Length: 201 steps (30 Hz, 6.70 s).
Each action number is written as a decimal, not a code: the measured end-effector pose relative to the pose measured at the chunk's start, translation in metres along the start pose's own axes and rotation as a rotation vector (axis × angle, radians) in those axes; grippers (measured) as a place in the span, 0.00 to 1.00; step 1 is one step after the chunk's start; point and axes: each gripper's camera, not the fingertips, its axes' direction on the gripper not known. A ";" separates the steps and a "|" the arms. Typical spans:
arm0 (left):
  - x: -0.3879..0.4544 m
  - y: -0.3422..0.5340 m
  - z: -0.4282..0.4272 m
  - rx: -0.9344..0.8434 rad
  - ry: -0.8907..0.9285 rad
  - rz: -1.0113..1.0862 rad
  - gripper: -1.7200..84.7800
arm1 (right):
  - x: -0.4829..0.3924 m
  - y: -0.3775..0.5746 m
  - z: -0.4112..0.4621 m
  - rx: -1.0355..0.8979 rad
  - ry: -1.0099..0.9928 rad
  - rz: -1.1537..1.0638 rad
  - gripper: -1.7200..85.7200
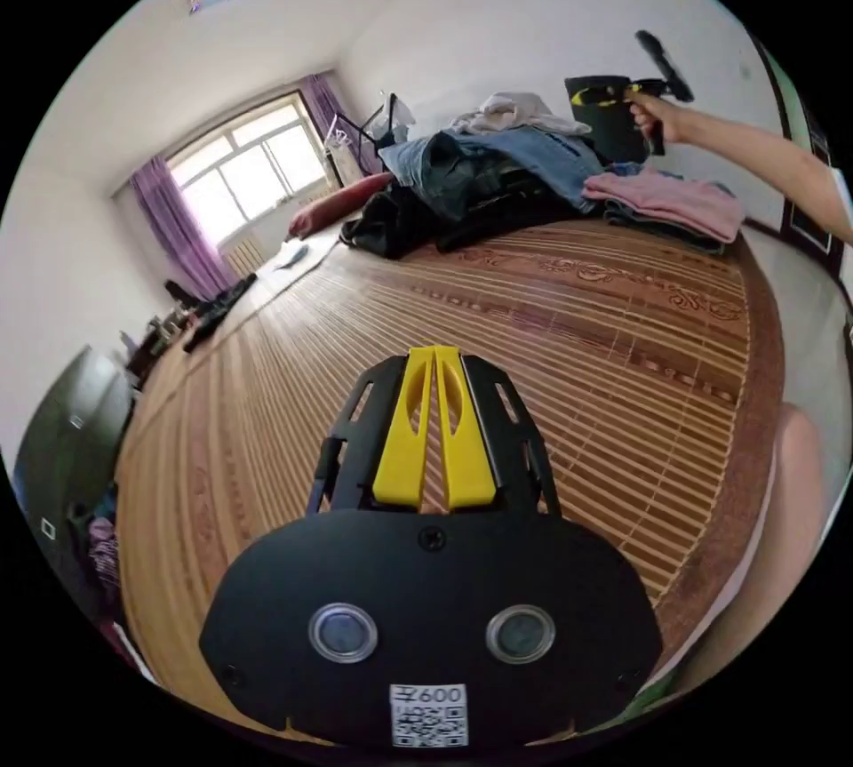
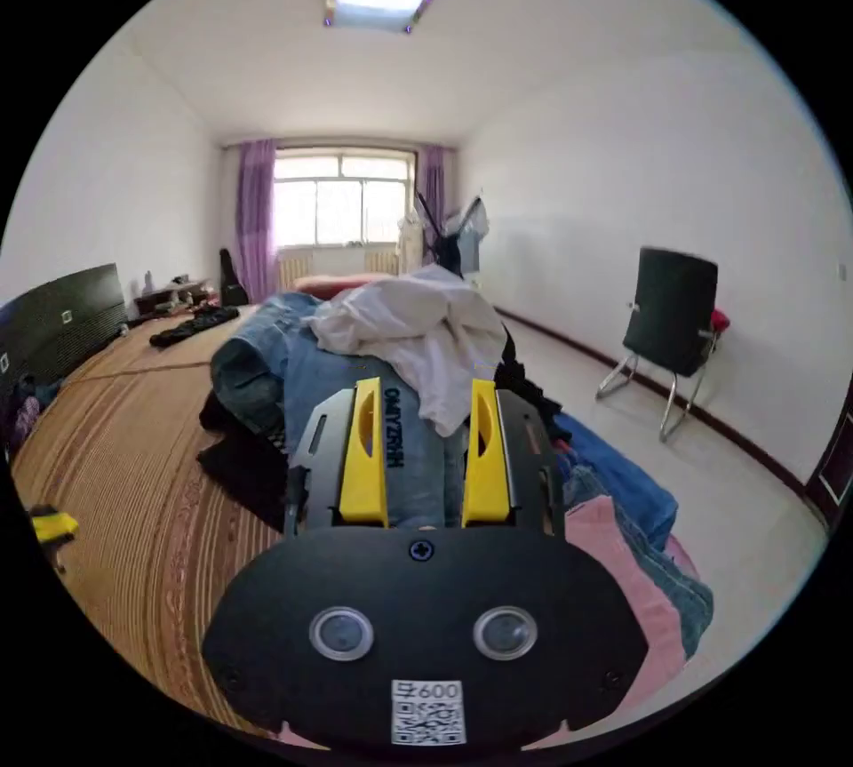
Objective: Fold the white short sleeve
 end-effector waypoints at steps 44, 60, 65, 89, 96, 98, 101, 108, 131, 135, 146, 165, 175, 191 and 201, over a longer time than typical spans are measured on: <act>-0.238 0.313 -0.509 0.728 0.335 -0.257 0.21 | -0.362 0.493 -0.290 0.712 -0.981 -0.382 0.01; -0.242 0.527 -0.645 0.251 -0.364 -0.004 0.18 | -0.370 0.715 -0.132 0.547 -1.381 -0.617 0.01; -0.270 0.554 -0.714 0.448 -0.205 -0.315 0.20 | -0.382 0.765 -0.090 0.447 -1.374 -0.752 0.01; -0.167 0.588 -0.741 0.400 -0.138 -0.317 0.18 | -0.161 0.835 0.168 0.185 -1.436 -0.705 0.01; -0.075 0.588 -0.692 0.200 -0.312 -0.328 0.21 | -0.085 0.830 0.244 0.036 -1.520 -0.418 0.01; -0.061 0.587 -0.681 0.113 -0.470 -0.284 0.20 | -0.065 0.829 0.260 0.010 -1.553 -0.389 0.01; -0.060 0.593 -0.676 0.043 -0.534 -0.240 0.14 | -0.025 0.833 0.284 -0.004 -1.568 -0.355 0.01; -0.138 0.645 -0.722 0.159 -0.326 -0.464 0.06 | 0.085 0.871 0.316 0.091 -1.400 -0.480 0.02; -0.151 0.618 -0.802 0.378 -0.209 -0.418 0.05 | 0.140 0.984 0.389 -0.301 -1.052 -0.523 0.18; -0.151 0.613 -0.802 0.368 -0.217 -0.417 0.05 | 0.128 0.992 0.371 -0.041 -0.949 -0.642 0.14; -0.179 0.620 -0.782 0.241 -0.196 -0.535 0.05 | 0.219 0.924 0.416 -0.012 -0.603 -0.438 0.01; -0.239 0.499 -0.763 0.293 -0.570 -0.398 0.05 | 0.364 0.752 0.330 0.162 -0.973 -0.328 0.01; -0.201 0.227 -0.584 0.318 -0.294 0.027 0.05 | 0.434 0.675 0.346 -0.029 -0.680 0.033 0.01; -0.233 0.196 -0.420 -0.178 -0.146 -0.029 0.16 | 0.527 0.611 0.383 -0.188 -0.600 0.287 0.01; -0.292 0.290 -0.375 -0.424 0.176 -0.170 0.19 | 0.504 0.590 0.389 -0.241 -0.581 0.231 0.01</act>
